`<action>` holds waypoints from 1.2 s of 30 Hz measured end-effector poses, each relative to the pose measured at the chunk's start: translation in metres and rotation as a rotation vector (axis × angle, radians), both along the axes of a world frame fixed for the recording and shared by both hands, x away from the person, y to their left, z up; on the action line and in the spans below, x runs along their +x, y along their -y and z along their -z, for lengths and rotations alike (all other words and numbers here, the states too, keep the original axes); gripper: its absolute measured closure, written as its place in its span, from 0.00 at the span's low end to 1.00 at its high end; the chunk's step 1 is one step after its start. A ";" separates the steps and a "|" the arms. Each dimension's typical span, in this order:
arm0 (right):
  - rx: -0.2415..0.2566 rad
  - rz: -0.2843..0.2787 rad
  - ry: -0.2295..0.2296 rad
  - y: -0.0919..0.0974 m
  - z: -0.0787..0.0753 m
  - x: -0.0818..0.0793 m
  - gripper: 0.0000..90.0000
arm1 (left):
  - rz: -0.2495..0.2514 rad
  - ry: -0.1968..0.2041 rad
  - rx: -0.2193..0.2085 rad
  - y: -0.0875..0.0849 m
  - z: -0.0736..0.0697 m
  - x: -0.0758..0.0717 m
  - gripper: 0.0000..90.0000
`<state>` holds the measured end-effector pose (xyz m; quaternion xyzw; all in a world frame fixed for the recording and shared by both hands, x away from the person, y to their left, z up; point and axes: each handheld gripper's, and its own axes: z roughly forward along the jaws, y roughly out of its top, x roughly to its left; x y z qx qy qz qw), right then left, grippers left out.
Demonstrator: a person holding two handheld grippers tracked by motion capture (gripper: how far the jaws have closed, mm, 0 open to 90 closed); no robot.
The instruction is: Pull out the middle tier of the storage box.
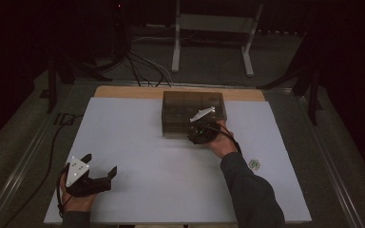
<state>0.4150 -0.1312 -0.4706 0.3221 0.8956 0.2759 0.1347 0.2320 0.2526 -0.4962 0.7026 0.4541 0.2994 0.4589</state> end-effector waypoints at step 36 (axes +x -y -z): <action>0.020 -0.057 0.012 -0.001 -0.009 -0.016 0.64 | 0.001 0.000 0.000 0.000 0.000 0.000 0.01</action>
